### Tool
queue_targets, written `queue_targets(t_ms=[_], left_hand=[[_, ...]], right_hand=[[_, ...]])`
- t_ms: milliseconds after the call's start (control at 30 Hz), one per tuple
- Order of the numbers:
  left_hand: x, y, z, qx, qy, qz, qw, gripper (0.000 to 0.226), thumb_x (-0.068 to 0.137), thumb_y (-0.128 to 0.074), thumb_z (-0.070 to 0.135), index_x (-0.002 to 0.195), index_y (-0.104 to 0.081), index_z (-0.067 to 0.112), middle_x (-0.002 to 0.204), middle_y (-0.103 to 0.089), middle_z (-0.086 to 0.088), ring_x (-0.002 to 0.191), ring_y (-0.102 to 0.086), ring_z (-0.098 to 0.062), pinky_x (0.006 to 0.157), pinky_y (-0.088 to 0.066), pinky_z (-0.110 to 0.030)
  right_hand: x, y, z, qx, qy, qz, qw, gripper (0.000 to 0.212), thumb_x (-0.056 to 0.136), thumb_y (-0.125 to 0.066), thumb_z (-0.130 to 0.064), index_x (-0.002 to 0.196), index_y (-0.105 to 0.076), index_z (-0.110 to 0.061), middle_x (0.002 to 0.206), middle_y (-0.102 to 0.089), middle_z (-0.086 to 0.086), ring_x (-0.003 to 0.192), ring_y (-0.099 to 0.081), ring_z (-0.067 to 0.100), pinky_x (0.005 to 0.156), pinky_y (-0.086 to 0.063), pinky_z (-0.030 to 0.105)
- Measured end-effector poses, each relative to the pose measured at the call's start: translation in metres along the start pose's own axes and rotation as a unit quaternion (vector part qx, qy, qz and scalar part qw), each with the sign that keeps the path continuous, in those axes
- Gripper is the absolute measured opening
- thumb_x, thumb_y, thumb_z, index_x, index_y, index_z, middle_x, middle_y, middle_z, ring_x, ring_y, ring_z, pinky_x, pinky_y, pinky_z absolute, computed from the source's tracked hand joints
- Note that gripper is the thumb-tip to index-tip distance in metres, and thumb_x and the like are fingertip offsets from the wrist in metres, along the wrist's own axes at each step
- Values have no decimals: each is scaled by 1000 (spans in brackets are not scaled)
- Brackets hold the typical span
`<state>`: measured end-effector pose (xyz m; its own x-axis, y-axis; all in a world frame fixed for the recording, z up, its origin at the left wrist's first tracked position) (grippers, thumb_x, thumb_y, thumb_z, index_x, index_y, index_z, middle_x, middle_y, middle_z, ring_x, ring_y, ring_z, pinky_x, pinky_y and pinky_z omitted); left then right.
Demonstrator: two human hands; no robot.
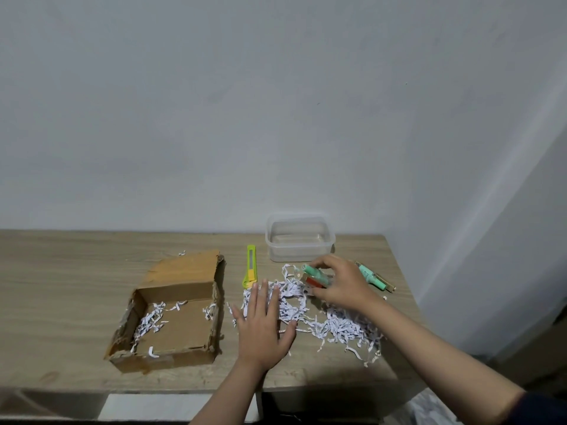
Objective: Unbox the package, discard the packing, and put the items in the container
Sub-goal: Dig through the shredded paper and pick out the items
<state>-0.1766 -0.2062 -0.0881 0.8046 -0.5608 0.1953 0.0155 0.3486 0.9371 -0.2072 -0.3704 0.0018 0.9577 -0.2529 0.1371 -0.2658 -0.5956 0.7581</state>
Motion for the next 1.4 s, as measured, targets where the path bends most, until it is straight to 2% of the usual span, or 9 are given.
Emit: queue_targets(t_ms=[233, 333, 400, 500, 600, 867, 1067, 1267, 1400], left_hand=[[-8, 8, -8, -22, 48, 24, 998, 79, 81, -40, 64, 143, -31, 16, 155, -21, -10, 143, -11, -28, 105, -7, -66], [-9, 7, -17, -42, 93, 33, 994, 83, 80, -36, 68, 144, -29, 15, 156, -15, -15, 144, -6, -31, 106, -2, -61], [-9, 6, -20, -59, 111, 32, 992, 87, 79, -33, 71, 145, -26, 16, 156, -10, -17, 144, -3, -33, 107, -1, -60], [-9, 4, -23, -78, 117, 33, 989, 94, 77, -23, 77, 146, -21, 15, 156, -9, -18, 144, -3, -33, 110, -9, -61], [-5, 1, -23, -96, 101, 32, 990, 99, 75, -9, 82, 148, -18, 15, 156, -13, -16, 145, -5, -29, 113, -12, -56], [5, -4, -18, -104, 75, 14, 992, 91, 76, -13, 79, 147, -19, 22, 156, -16, -4, 144, -10, -23, 112, -9, -56], [6, -7, -18, -98, 79, 9, 992, 90, 76, -12, 80, 146, -19, 24, 157, -13, -2, 145, -8, -21, 113, -8, -56], [7, -5, -18, -108, 82, 17, 991, 90, 76, -13, 81, 147, -19, 25, 157, -14, -2, 145, -8, -21, 112, -7, -57], [4, 1, -18, -96, 90, 40, 991, 86, 77, -24, 77, 147, -16, 28, 158, -3, -7, 145, 4, -21, 112, 2, -55]], right_hand=[[-3, 36, -17, 123, 8, 76, 990, 45, 80, -70, -31, 121, -55, -23, 105, -60, -11, 92, -61, 12, 76, -56, 32], [-2, 55, -13, 130, 15, 104, 986, 46, 84, -66, -30, 127, -51, -22, 111, -59, -2, 85, -61, 5, 59, -55, 17], [-2, 67, -1, 127, 3, 119, 985, 52, 82, -68, -28, 130, -49, -23, 111, -55, -5, 89, -57, 2, 56, -51, 12], [-3, 85, 27, 115, -28, 161, 980, 53, 74, -76, -21, 123, -55, -23, 107, -56, -8, 93, -56, 3, 69, -45, 11], [-1, 94, 67, 115, -68, 199, 971, 46, 67, -80, -12, 109, -65, -22, 106, -62, -1, 96, -59, 16, 81, -50, 26], [16, 93, 144, 124, -152, 223, 955, 45, 61, -85, -12, 103, -70, -17, 100, -59, 0, 89, -56, 18, 79, -40, 25], [30, 71, 200, 89, -213, 180, 956, 45, 63, -84, -19, 105, -69, -18, 109, -62, 11, 94, -60, 25, 85, -46, 31], [36, 55, 203, 76, -189, 121, 972, 32, 74, -75, -35, 102, -69, -22, 111, -64, 2, 103, -57, 18, 90, -44, 31], [20, 71, 183, 41, -170, 167, 970, 27, 80, -69, -30, 105, -68, -18, 109, -61, 11, 104, -56, 25, 89, -41, 31]])
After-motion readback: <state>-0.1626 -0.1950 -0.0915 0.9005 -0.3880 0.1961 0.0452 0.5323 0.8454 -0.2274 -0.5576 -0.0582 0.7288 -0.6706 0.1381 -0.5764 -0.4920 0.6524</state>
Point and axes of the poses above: each hand's wrist, its own x-axis towards the middle knuckle, its own y-axis out of the back of the hand, z = x × y, the point moved 10 cm from there along x, towards the middle knuckle
